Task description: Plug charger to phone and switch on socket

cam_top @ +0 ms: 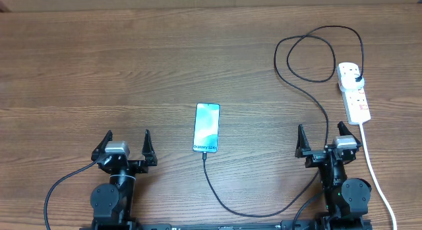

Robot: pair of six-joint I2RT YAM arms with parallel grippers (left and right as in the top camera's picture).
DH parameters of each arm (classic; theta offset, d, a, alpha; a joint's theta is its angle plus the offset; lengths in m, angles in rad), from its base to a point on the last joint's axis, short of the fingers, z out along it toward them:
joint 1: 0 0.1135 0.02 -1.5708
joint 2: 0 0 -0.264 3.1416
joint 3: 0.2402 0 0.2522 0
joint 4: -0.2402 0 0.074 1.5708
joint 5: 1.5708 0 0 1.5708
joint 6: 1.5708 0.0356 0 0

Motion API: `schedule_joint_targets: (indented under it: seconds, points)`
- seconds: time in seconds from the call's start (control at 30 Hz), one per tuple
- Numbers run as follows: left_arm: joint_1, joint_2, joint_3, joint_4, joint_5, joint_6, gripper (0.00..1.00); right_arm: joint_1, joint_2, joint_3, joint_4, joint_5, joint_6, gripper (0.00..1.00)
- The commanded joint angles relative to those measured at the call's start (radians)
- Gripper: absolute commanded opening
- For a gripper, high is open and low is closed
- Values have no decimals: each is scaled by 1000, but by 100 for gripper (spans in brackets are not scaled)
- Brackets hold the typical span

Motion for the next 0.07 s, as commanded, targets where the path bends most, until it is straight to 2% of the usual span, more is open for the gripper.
schedule_joint_targets:
  seconds: [0.0, 0.03]
  points:
    - [0, -11, -5, 0, 4, 23, 100, -3, -10, -11, 6, -5, -1, 100]
    - [0, -11, -5, 0, 5, 24, 100, -3, -10, -11, 6, -5, -1, 100]
